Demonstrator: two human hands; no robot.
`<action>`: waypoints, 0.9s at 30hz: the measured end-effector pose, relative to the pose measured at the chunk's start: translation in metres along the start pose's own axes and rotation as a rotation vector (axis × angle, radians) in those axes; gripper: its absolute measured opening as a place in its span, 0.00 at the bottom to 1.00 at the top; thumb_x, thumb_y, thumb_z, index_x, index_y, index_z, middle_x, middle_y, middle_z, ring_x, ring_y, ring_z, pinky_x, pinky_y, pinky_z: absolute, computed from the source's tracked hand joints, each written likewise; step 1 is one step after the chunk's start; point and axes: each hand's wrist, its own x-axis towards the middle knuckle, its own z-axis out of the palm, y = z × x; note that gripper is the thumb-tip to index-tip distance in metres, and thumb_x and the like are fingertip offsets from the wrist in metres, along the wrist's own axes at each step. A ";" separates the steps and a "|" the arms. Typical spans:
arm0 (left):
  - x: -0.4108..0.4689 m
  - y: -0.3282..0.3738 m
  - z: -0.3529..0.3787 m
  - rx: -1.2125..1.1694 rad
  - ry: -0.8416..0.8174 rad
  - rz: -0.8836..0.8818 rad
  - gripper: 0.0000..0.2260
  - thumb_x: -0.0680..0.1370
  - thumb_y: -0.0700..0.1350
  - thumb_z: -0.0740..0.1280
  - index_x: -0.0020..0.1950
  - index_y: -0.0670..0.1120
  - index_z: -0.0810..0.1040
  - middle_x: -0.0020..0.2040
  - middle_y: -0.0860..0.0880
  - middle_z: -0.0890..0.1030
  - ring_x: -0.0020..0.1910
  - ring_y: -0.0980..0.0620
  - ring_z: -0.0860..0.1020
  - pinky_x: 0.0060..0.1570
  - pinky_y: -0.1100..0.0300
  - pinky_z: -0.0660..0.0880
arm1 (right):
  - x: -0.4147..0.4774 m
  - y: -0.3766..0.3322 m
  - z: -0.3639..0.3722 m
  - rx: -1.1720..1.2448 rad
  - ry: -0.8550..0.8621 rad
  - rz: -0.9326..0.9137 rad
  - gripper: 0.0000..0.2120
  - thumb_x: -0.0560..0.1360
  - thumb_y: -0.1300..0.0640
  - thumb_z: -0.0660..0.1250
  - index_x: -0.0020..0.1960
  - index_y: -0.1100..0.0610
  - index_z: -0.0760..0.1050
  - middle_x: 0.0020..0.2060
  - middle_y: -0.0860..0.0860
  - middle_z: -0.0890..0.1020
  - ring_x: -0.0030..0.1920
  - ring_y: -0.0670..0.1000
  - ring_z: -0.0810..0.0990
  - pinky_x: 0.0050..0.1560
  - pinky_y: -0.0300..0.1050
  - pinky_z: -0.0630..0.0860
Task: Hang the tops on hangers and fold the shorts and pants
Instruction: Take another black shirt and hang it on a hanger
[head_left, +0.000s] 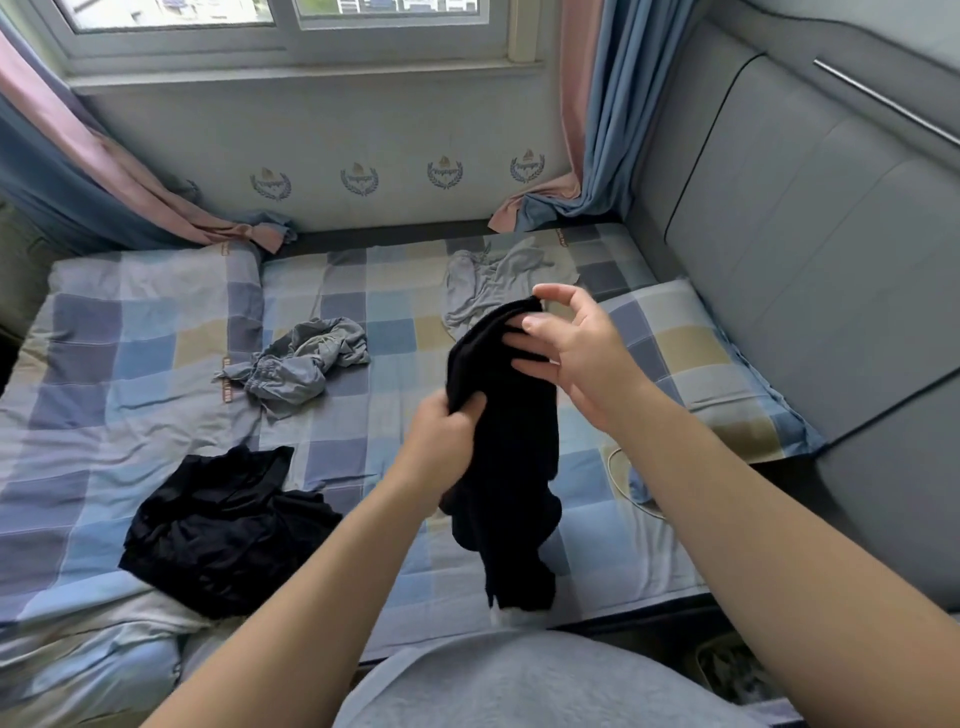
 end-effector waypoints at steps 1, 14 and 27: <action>0.001 0.004 -0.005 -0.089 0.039 -0.003 0.09 0.84 0.42 0.61 0.52 0.49 0.81 0.52 0.45 0.85 0.55 0.45 0.83 0.56 0.48 0.80 | -0.003 0.008 -0.005 -0.063 -0.030 0.015 0.14 0.81 0.64 0.64 0.63 0.51 0.70 0.57 0.53 0.84 0.56 0.52 0.84 0.55 0.52 0.81; 0.001 0.036 -0.026 -0.615 0.134 -0.087 0.07 0.84 0.45 0.62 0.57 0.46 0.78 0.45 0.46 0.87 0.45 0.47 0.86 0.39 0.54 0.83 | -0.026 0.130 -0.007 -0.576 -0.061 0.146 0.11 0.78 0.54 0.66 0.41 0.40 0.78 0.42 0.46 0.83 0.49 0.53 0.80 0.51 0.52 0.77; -0.015 -0.010 -0.010 0.077 -0.306 0.025 0.30 0.70 0.51 0.78 0.69 0.52 0.74 0.60 0.54 0.83 0.59 0.57 0.81 0.58 0.59 0.78 | -0.020 0.043 0.001 -0.194 0.033 0.135 0.11 0.84 0.58 0.61 0.57 0.64 0.79 0.43 0.59 0.81 0.39 0.57 0.84 0.31 0.45 0.80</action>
